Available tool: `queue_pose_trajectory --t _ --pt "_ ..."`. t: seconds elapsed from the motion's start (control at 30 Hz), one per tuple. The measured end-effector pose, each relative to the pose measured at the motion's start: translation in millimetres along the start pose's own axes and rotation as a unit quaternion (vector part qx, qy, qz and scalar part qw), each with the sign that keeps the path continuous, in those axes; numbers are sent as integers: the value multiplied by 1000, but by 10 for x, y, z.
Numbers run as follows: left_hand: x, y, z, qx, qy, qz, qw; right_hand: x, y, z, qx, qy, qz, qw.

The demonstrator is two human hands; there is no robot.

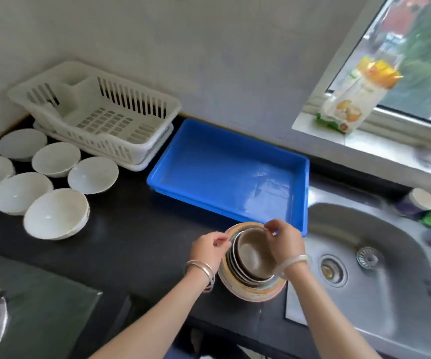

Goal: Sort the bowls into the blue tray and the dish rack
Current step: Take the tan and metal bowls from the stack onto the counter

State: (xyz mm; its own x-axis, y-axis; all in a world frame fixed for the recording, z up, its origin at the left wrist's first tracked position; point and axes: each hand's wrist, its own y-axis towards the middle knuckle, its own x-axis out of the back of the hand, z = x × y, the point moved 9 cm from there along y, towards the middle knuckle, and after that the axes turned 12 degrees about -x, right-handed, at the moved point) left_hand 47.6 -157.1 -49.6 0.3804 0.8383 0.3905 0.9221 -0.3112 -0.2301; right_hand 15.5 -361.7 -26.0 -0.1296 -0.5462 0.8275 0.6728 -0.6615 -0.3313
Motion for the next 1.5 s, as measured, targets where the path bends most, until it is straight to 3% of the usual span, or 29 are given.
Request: queue_pose_trajectory --t 0.33,0.7,0.83,1.13,1.5 --pt "-243 61 -138 -25 92 39 995 8 -36 -408 -39 -45 -10 998" --pt "-284 71 -108 -18 58 43 997 115 -48 -364 -12 -120 -33 992" --pt "-285 75 -105 -8 47 42 998 157 9 -398 -21 -59 9 998" --pt "-315 173 -272 -31 176 21 984 354 34 -551 -50 70 43 995" --pt "-50 299 -336 -28 84 -1 996 679 -84 -264 -12 169 24 985"
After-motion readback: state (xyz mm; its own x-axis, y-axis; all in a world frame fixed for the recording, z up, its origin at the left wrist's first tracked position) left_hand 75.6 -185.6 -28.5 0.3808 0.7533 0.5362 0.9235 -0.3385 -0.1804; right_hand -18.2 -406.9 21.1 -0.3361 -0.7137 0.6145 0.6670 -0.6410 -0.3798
